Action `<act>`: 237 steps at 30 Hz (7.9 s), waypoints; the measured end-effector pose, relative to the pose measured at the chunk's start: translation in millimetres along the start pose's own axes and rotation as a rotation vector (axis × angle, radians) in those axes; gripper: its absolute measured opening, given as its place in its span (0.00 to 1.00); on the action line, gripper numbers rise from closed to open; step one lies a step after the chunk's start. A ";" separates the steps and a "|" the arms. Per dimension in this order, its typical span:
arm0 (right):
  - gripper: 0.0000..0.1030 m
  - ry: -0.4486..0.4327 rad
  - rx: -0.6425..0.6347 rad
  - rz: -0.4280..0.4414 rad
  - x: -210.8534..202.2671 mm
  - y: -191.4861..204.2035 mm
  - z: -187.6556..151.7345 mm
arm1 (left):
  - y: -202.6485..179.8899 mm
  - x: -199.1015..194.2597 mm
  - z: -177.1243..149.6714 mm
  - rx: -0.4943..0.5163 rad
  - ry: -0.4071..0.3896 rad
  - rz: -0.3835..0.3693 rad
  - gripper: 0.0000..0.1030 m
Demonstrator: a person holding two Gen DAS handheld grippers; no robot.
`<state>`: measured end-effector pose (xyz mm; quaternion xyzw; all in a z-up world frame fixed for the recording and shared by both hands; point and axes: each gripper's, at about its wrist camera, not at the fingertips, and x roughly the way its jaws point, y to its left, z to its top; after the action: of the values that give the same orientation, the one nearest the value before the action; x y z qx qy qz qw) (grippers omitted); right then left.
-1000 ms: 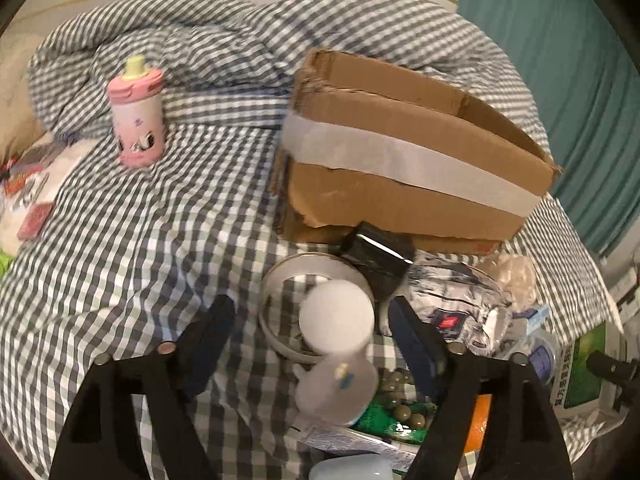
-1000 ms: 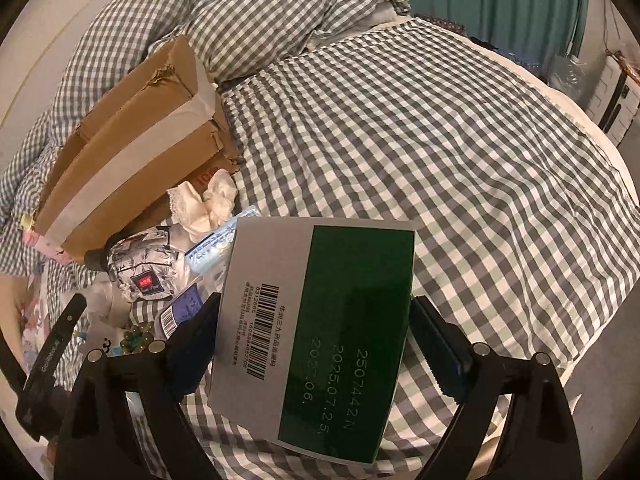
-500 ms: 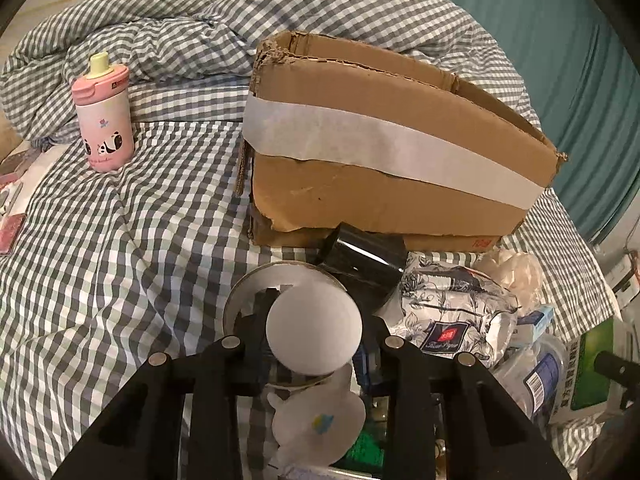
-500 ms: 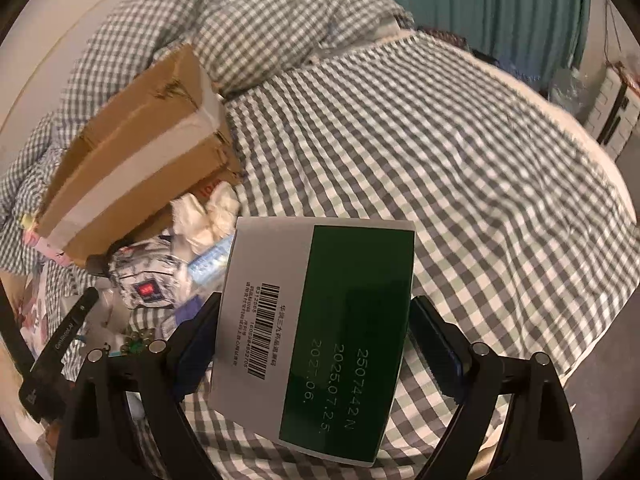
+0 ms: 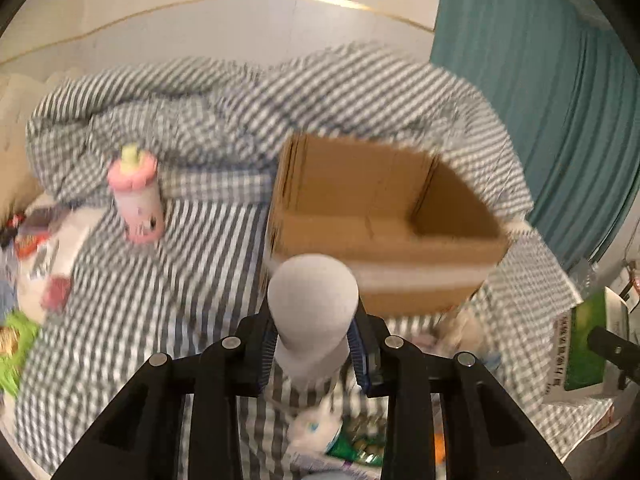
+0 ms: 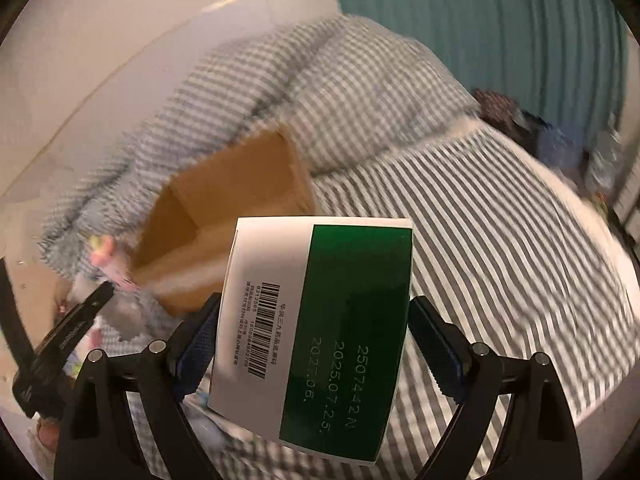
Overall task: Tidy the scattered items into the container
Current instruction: 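Carry the medicine box into the cardboard box while the left gripper carries the white cup, then grasp the blue water bottle with the right gripper while the left gripper grasps the light-blue earbud case, then lower the water bottle and earbud case into the cardboard box, open both grippers, then grasp the orange with the right gripper while the left gripper grasps the white unicorn figure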
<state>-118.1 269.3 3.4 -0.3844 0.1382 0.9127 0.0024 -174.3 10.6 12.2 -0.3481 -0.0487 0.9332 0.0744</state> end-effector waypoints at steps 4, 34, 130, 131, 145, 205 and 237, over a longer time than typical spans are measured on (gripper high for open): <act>0.87 -0.084 -0.045 0.071 2.3 30.2 43.9 | -12.7 5.6 46.9 0.014 -0.023 -0.010 0.32; 1.00 -0.135 -0.128 0.125 0.4 59.7 67.5 | -38.5 23.3 87.0 0.061 -0.038 0.070 1.00; 0.91 0.082 -0.200 0.019 11.9 8.7 -137.5 | -3.7 30.4 -190.9 -0.009 0.315 -0.032 0.50; 0.91 0.080 -0.198 0.023 10.9 8.4 -137.0 | -2.5 28.2 -189.8 -0.008 0.314 -0.030 0.49; 0.91 0.064 -0.209 0.035 6.4 16.4 -132.8 | -21.3 -29.6 -142.4 0.049 0.150 -0.012 0.47; 0.98 -0.091 -0.128 0.063 -13.5 40.0 48.7 | -59.1 -3.0 57.6 0.104 -0.019 0.069 0.95; 0.96 0.147 -0.270 0.028 58.4 31.8 -141.4 | 6.6 -10.1 -123.7 0.049 0.131 0.078 1.00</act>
<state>-63.6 196.8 -123.8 -0.4452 0.0195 0.8923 -0.0721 -86.2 7.2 -75.4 -0.4081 -0.0072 0.9116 0.0496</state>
